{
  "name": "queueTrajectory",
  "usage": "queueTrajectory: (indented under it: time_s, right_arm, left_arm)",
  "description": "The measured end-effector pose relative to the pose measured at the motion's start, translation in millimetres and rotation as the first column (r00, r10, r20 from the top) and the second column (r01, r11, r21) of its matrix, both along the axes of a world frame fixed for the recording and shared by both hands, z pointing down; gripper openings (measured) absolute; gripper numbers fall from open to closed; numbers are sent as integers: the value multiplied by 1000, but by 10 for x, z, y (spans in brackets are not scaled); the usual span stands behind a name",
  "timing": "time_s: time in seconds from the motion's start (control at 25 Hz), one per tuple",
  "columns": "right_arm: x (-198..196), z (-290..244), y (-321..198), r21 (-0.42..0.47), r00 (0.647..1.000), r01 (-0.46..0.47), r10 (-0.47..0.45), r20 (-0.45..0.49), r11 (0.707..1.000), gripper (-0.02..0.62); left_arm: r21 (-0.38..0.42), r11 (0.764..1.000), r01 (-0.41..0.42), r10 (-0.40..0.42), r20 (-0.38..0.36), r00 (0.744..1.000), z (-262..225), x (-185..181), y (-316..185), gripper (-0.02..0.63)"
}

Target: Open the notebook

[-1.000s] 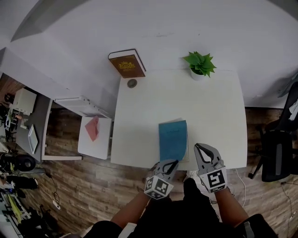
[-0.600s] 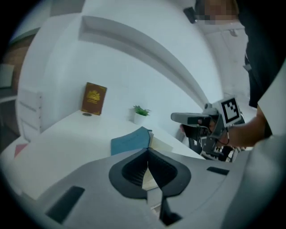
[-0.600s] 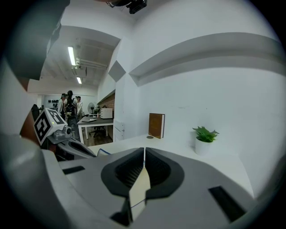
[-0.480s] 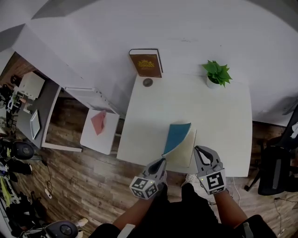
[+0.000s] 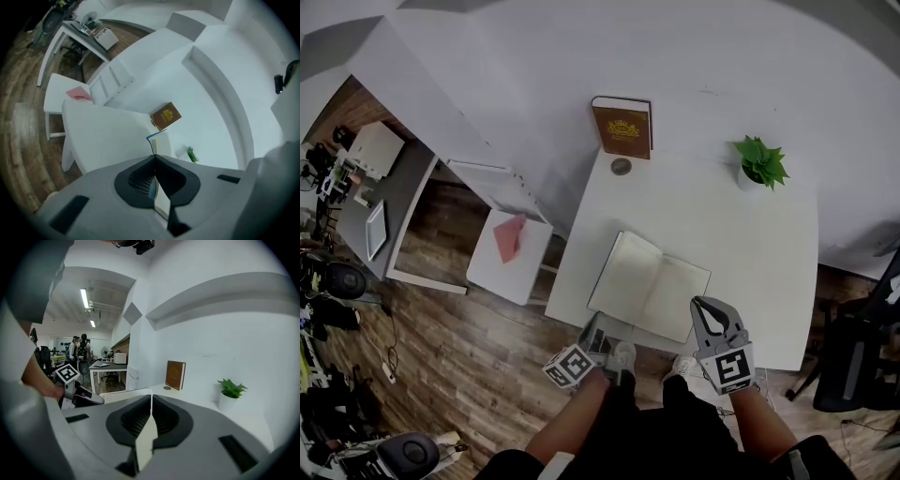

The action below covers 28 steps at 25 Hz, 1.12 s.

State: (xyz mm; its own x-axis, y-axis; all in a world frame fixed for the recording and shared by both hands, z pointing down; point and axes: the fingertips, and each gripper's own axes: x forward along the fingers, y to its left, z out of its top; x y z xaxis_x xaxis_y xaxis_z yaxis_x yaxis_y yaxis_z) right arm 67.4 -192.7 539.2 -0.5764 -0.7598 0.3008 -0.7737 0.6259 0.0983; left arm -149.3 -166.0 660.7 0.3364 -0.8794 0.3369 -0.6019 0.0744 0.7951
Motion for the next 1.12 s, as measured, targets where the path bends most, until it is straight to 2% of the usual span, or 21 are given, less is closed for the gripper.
queueTrajectory:
  time_s: [0.12, 0.2, 0.4, 0.56, 0.64, 0.68, 0.72, 0.84, 0.96, 1.0, 1.04, 1.12]
  right_arm:
    - [-54, 19, -26, -3, 1000, 11, -11, -15, 1000, 6]
    - [-84, 25, -41, -4, 1000, 15, -16, -20, 1000, 6]
    - [-100, 11, -90, -2, 1000, 12, -12, -24, 1000, 6]
    - [-68, 24, -128, -5, 1000, 6, -7, -22, 1000, 6]
    - [-60, 14, -149, -10, 1000, -6, 6, -2, 1000, 6]
    - [-57, 8, -159, -9, 1000, -7, 7, 0, 1000, 6]
    - [-56, 3, -166, -6, 1000, -5, 5, -2, 1000, 6]
    - [-72, -19, -172, -6, 1000, -11, 11, 18, 1000, 6]
    - [-70, -36, -173, 11, 1000, 1, -1, 1, 1000, 6]
    - [-69, -50, -173, 12, 1000, -2, 2, 7, 1000, 6]
    - [-67, -69, -171, 12, 1000, -9, 9, 17, 1000, 6]
    - [-52, -116, -171, 18, 999, -18, 18, 27, 1000, 6]
  left_arm:
    - [-78, 994, 75, -80, -61, 995, 172, -102, -16, 5]
    - [-134, 986, 102, -112, -66, 992, 303, -161, 5, 5]
    - [-217, 969, 116, -124, -24, 992, 519, -235, 67, 6]
    - [-234, 969, 82, -60, 100, 993, 554, -254, 94, 8]
    - [-224, 972, 65, -33, 145, 989, 513, -273, 116, 27]
    - [-217, 974, 60, -24, 163, 986, 486, -289, 130, 73]
    - [-208, 976, 57, -18, 183, 983, 453, -312, 144, 90]
    - [-163, 985, 60, -14, 272, 962, 270, -405, 156, 109]
    - [-52, 998, 33, -11, 370, 929, -77, -424, 48, 102]
    - [-5, 1000, 10, -7, 397, 918, -216, -395, -14, 79]
    - [42, 999, -19, -1, 422, 907, -354, -351, -83, 55]
    - [122, 989, -82, 15, 472, 882, -612, -230, -227, 51]
